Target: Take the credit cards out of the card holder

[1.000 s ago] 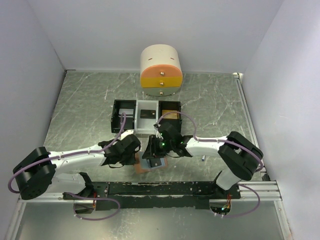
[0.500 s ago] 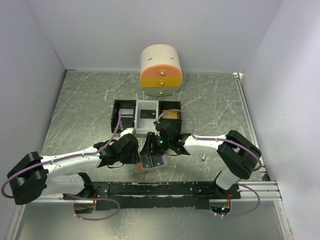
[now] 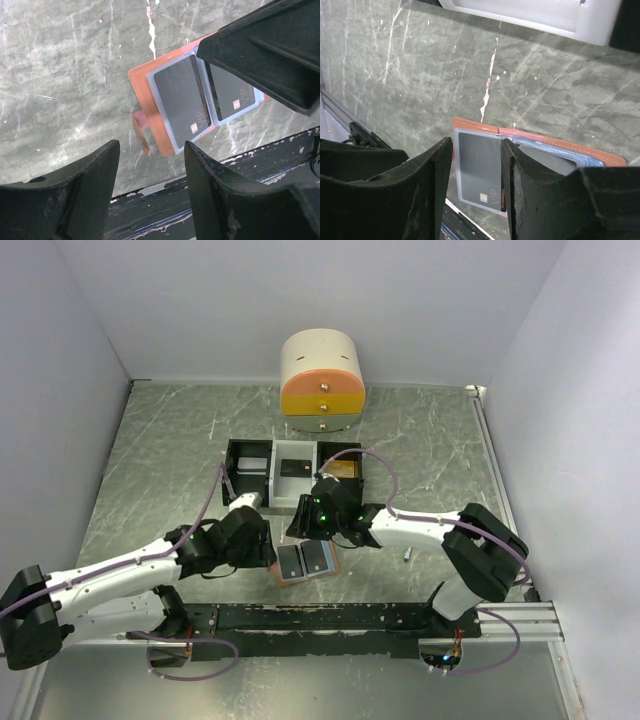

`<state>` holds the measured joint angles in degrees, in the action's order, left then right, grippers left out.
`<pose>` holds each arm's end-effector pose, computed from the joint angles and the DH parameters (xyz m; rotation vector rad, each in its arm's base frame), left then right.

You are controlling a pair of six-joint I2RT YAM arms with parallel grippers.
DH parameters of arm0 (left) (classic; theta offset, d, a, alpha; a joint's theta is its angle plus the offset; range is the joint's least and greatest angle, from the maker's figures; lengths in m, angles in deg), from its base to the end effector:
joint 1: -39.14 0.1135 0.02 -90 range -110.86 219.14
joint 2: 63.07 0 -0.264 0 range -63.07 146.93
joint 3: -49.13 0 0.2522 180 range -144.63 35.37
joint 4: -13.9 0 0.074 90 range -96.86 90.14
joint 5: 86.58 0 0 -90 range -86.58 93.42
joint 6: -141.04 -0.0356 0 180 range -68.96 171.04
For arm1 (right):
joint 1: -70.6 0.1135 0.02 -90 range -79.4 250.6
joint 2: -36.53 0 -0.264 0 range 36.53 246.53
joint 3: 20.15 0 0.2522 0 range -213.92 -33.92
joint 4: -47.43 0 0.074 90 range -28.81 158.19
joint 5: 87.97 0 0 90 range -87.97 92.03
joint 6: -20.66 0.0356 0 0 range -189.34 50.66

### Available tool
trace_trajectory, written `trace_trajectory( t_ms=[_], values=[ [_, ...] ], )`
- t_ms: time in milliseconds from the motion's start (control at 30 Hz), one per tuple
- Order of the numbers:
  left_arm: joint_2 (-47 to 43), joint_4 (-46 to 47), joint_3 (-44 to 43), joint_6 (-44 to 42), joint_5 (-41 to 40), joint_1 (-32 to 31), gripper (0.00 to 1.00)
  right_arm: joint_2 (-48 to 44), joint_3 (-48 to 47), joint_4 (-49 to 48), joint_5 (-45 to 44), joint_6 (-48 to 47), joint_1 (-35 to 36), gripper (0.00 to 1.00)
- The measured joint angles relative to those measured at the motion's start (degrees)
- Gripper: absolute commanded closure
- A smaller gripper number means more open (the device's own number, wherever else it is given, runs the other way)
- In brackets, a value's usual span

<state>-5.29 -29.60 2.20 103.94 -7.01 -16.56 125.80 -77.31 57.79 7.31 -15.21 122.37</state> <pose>0.1127 -0.1537 0.2008 -0.0127 2.5848 -0.5371 0.1899 0.2463 0.1695 0.0007 2.5440 0.9645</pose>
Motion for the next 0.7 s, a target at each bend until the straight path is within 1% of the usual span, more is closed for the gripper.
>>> trace_trajectory(
  t_ms=[100, 200, 300, 367, 467, 500, 567, 700],
  values=[
    [-1.99, -0.61, -0.11, -0.02, -0.04, 0.0, 0.3, -0.68, 0.7, 0.02, -0.92, -1.33, 0.0, 0.55],
    [-4.37, -0.15, -0.04, -0.13, -0.04, 0.0, 0.3, -3.34, 3.65, -0.24, -1.01, -2.36, 0.0, 0.55],
    [-5.68, 1.44, 0.63, -0.02, -0.04, 0.0, 0.29, -5.7, 6.71, -0.48, 0.13, -3.98, 0.0, 0.58],
    [-5.88, 3.43, 1.79, 0.35, -0.04, 0.0, 0.3, -5.73, 7.28, -0.57, 1.64, -5.33, 0.0, 0.63],
    [-5.22, 5.9, 3.3, 1.53, -0.02, 0.0, 0.31, -4.57, 7.28, -1.25, 5.01, -7.13, 0.0, 0.65],
    [-4.7, 6.91, 3.72, 1.95, 0.0, 0.0, 0.33, -4.13, 7.28, -1.49, 5.95, -7.39, 0.0, 0.65],
    [-3.02, 9.07, 4.44, 2.8, 0.2, 0.0, 0.4, -3.74, 7.54, -1.92, 7.67, -7.69, 0.0, 0.65],
    [1.03, 10.27, 4.02, 4.09, 0.2, 0.0, 0.48, -4.33, 8.48, -2.75, 9.03, -7.67, 0.0, 0.66]
  ],
)
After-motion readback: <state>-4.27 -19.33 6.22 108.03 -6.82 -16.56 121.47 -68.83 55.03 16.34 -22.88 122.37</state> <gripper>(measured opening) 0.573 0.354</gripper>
